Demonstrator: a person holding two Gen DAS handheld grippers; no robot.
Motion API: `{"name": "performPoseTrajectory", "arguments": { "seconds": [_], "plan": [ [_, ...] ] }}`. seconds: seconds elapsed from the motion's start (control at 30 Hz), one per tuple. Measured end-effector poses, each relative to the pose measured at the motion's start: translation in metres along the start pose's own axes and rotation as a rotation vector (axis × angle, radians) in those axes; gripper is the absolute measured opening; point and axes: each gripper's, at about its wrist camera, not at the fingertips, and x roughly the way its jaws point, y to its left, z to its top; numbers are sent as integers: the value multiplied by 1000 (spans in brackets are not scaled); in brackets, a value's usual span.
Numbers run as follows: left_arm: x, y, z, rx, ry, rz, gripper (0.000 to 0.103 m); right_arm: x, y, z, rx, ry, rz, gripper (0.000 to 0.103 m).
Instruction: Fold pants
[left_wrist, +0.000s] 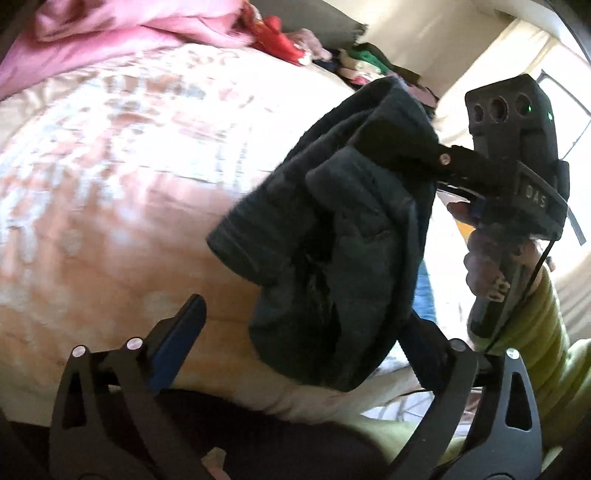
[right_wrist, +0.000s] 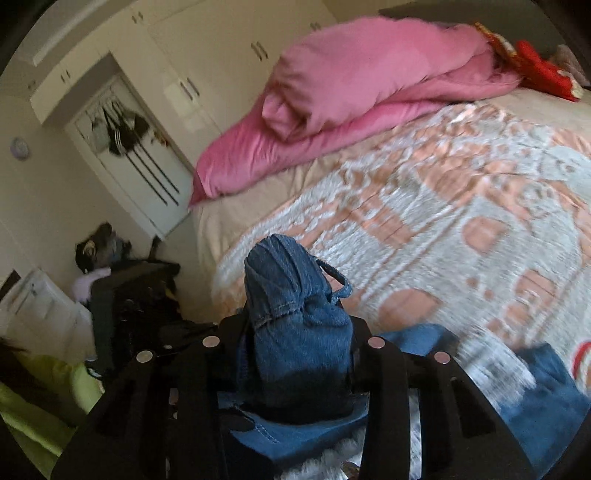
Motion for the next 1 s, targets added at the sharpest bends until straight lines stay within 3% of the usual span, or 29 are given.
{"name": "performPoseTrajectory", "arguments": {
  "seconds": [0.2, 0.27, 0.3, 0.33, 0.5, 0.6, 0.73, 0.9, 0.97, 1.0],
  "plan": [
    [29, -37, 5, 2, 61, -116, 89, -38, -9, -13, 21, -65, -18, 39],
    [30, -52, 4, 22, 50, -127, 75, -51, -10, -18, 28, -91, -43, 56],
    [32, -57, 4, 31, 49, -130, 75, -61, -14, -22, 53, -120, -51, 75],
    [33, -64, 2, 44, 52, -136, 75, -70, -18, -27, 78, -148, -74, 85],
    [47, -92, -17, 142, 107, -149, 75, -109, -38, -68, 178, -195, -234, 87],
    [55, -108, -29, 210, 143, -140, 75, -115, -50, -99, 262, -181, -280, 96],
    [63, -113, -36, 267, 168, -92, 77, -114, -58, -127, 346, -170, -292, 97],
    [65, -113, -36, 266, 164, -87, 78, -94, -53, -132, 326, -107, -318, 96],
    [66, -117, -37, 269, 162, -82, 80, -76, -44, -129, 254, -66, -357, 63],
    [66, -117, -39, 269, 163, -81, 81, -70, -43, -128, 233, -53, -353, 39]
  ]
}}
